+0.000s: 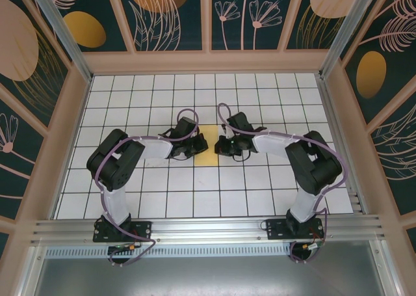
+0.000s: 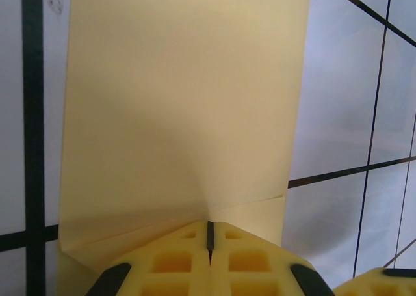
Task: Fold a paper plane with a square sheet of paper (pick it up from the middle)
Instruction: Fold the triangle a second time at the center of the table.
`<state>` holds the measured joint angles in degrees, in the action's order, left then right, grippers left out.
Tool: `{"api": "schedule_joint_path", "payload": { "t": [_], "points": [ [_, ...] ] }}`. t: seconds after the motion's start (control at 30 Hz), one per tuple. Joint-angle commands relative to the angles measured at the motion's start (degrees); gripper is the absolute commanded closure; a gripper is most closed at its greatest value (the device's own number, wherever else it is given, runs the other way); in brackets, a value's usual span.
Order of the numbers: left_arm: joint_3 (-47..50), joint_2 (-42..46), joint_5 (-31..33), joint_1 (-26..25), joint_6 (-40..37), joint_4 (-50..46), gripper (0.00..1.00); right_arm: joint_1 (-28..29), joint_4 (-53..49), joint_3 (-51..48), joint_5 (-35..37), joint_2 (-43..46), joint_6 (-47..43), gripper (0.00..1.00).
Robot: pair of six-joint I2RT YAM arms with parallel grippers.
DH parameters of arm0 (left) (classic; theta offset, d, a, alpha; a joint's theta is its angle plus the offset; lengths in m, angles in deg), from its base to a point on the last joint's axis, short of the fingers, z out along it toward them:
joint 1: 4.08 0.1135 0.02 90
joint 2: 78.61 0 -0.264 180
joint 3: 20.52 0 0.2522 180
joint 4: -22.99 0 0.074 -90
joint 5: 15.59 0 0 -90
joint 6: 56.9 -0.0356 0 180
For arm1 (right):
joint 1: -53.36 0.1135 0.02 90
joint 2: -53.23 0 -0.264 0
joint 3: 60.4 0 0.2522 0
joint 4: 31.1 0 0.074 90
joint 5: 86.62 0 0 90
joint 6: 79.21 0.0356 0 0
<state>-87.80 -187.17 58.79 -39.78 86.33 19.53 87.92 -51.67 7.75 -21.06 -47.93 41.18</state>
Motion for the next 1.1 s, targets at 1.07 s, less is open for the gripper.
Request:
{"api": "schedule_joint_path", "payload": {
  "t": [1.07],
  "points": [
    [3.1,0.8,2.3,-0.5,-4.4,-0.6,0.94,0.5,-8.9,1.7,3.7,-9.4,-3.7,1.0]
  ]
}}
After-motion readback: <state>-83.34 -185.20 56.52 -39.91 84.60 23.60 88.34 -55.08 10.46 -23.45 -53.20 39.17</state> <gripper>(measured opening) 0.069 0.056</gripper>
